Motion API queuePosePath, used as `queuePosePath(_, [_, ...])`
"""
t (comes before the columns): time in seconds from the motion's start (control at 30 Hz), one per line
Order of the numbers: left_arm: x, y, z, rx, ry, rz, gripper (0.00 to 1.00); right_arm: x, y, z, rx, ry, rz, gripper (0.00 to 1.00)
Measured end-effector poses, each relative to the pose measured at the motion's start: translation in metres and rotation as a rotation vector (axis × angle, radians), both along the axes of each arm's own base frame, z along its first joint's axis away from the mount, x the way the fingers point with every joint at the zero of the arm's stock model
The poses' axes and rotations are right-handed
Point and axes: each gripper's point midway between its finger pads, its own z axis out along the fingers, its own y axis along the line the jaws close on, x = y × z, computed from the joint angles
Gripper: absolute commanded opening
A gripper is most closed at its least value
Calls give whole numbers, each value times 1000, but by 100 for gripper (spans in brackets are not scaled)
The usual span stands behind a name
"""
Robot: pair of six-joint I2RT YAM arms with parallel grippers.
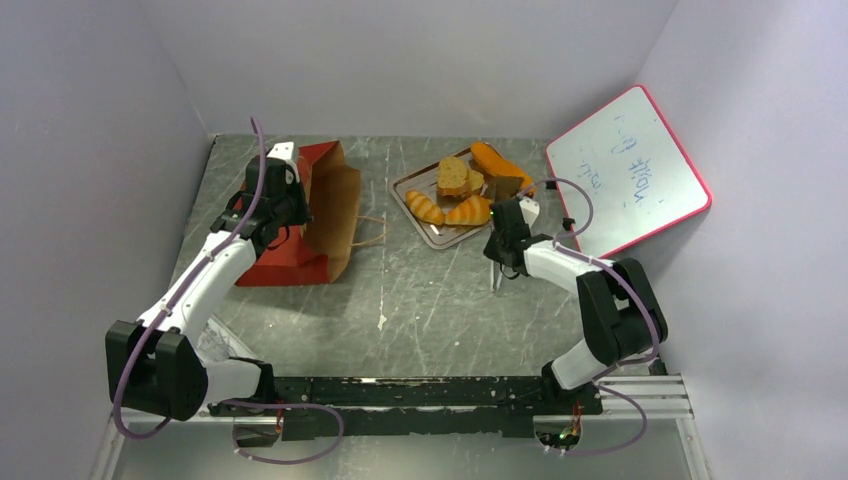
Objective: Take the fake bread out of the paper bag
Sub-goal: Pick up the clamp from the container.
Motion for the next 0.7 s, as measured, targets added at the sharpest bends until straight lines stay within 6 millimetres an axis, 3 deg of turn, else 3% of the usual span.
queuePosePath(0.13, [-1, 0, -2, 1, 4, 0, 7, 1, 1, 1, 2, -16, 16, 7])
queuePosePath(0.7, [0, 0, -3, 1, 5, 0, 7, -3, 0, 9, -9, -21, 52, 6])
